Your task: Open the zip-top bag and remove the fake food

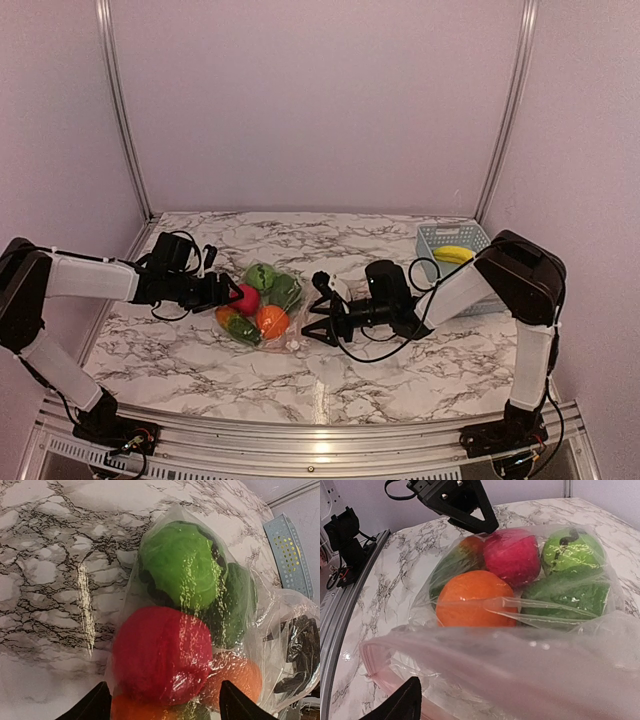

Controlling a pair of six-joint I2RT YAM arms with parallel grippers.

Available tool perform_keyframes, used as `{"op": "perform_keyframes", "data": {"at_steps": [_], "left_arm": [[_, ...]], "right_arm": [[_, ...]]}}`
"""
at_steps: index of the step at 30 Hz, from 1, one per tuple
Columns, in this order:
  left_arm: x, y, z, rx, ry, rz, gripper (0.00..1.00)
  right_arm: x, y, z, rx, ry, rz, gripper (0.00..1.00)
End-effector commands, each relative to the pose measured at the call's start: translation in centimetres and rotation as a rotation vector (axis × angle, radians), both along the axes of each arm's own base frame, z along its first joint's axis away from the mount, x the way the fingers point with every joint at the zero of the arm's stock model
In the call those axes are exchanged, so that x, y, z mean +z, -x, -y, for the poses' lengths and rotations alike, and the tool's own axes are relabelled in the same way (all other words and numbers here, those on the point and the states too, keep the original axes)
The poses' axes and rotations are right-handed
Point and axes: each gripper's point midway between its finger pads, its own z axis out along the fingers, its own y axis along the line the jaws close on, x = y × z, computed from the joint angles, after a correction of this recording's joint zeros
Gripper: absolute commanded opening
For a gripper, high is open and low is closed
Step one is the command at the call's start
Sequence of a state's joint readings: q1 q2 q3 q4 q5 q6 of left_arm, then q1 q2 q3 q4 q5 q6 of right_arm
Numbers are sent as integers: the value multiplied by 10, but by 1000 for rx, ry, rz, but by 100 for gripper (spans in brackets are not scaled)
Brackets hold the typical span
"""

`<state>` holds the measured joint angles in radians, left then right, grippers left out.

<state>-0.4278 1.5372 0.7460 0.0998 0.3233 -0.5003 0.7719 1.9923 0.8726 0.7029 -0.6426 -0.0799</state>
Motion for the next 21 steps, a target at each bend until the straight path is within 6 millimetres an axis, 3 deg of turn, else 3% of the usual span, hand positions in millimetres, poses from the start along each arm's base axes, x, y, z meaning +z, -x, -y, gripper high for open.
{"op": "perform_keyframes", "data": {"at_steps": [1, 7, 16, 21], "left_arm": [[-6, 19, 8, -87, 11, -20, 77], [-22, 29, 18, -146, -31, -50, 67], [-36, 27, 20, -152, -55, -72, 28], [-41, 29, 39, -212, -70, -69, 8]], "right_arm": [[1, 3, -6, 34, -17, 27, 76], [-11, -4, -3, -6, 35, 29, 75], [-18, -8, 6, -54, 80, 53, 73], [-7, -4, 1, -26, 26, 64, 83]]}}
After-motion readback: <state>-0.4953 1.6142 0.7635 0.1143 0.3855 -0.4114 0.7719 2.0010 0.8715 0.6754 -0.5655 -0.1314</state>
